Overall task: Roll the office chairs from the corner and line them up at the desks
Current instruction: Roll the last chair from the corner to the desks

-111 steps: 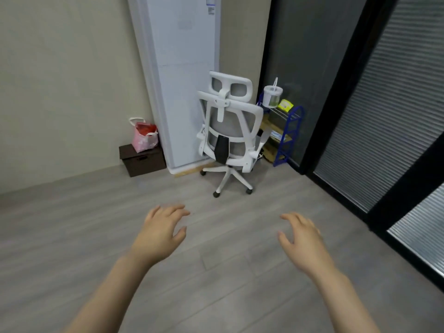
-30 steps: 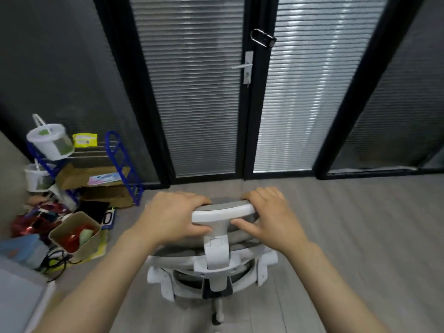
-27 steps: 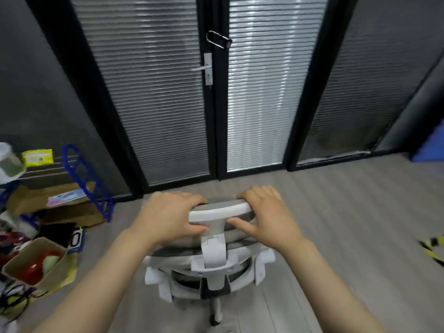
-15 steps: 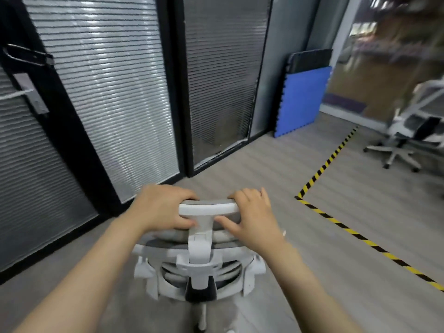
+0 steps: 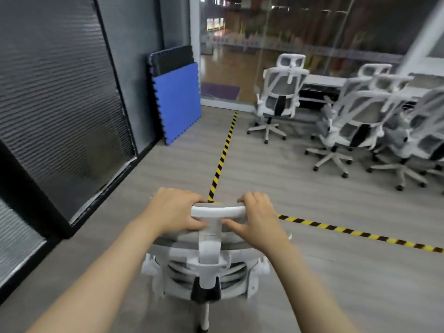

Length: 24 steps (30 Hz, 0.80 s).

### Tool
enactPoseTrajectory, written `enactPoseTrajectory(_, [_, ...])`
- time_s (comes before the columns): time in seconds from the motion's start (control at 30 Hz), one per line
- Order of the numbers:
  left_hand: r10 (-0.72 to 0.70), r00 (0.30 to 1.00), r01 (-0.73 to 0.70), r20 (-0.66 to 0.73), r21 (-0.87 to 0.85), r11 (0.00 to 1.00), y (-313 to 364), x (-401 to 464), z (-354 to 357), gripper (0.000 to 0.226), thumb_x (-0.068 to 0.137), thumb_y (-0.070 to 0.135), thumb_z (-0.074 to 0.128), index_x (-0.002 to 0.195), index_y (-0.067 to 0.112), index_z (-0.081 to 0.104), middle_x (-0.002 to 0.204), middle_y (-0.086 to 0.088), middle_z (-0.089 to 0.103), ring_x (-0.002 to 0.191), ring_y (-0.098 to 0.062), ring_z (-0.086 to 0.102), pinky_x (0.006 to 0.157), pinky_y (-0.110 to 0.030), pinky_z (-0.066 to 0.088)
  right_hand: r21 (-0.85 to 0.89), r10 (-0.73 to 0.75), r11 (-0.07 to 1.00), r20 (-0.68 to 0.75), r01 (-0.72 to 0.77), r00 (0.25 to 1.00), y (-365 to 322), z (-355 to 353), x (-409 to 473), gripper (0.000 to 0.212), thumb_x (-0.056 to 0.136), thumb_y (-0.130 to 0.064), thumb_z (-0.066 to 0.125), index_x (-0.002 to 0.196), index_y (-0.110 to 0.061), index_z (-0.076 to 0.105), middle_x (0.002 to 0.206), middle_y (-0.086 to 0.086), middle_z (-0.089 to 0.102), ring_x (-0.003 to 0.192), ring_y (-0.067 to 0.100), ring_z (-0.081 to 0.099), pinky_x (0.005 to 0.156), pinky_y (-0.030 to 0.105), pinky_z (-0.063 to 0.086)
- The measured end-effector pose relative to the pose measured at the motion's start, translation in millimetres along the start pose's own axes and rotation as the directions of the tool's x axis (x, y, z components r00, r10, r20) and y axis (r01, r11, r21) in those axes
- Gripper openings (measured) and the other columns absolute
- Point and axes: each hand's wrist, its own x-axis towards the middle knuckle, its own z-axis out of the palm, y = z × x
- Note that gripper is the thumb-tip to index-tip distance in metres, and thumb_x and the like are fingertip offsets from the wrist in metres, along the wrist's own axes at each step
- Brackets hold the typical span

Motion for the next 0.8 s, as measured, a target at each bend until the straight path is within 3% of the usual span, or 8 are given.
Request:
enactPoseTrajectory(0.2, [0.189,0.981,-0.188,-0.029,0.031,0.982,56.5,158.9,-6.1,0.058,0.071,0.074,0.053,0.123,0.049,0.053,0.109,0.021,0.066,0.099,-0.008,0.061,0.071,-0.029,0.041,-0.029,0.126,0.991,-0.029,-0.127,0.992,121.2,-29.3,77.4,0.058,0.066,-0.077,0.051,0.096,-0.028,0.045,0.094,-0.010,0.041,0.094,0.014,0.037,0.084,0.038,0.046])
enactPoseTrajectory(0.4, [0.273,0.961,-0.272,-0.034,0.042,0.962,115.4,313.3,1.3,0.071,0.068,0.083,0.048,0.128,0.046,0.051,0.112,0.020,0.066,0.101,-0.007,0.061,0.077,-0.030,0.049,-0.071,0.211,0.974,-0.051,-0.214,0.976,242.6,-57.7,148.3,0.059,0.065,-0.079,0.049,0.096,-0.030,0.044,0.096,-0.010,0.042,0.096,0.014,0.037,0.084,0.038,0.046])
enactPoseTrajectory(0.57, [0.321,0.947,-0.320,-0.017,0.040,0.947,167.6,435.1,-0.5,0.071,0.069,0.082,0.048,0.130,0.044,0.051,0.109,0.019,0.067,0.100,-0.006,0.061,0.077,-0.029,0.048,-0.097,0.291,0.953,0.047,-0.285,0.956,341.4,-91.7,217.0,0.069,0.063,-0.082,0.047,0.106,-0.028,0.051,0.101,-0.011,0.044,0.105,0.014,0.037,0.091,0.037,0.044])
enactPoseTrajectory(0.8, [0.353,0.935,-0.352,-0.028,0.036,0.935,217.3,588.8,-2.4,0.072,0.071,0.080,0.049,0.132,0.041,0.050,0.116,0.017,0.066,0.105,-0.009,0.061,0.076,-0.030,0.047,-0.141,0.374,0.926,0.211,-0.350,0.903,456.8,-130.7,330.3,0.073,0.066,-0.076,0.062,0.117,-0.024,0.056,0.109,-0.005,0.054,0.114,0.020,0.038,0.096,0.039,0.044])
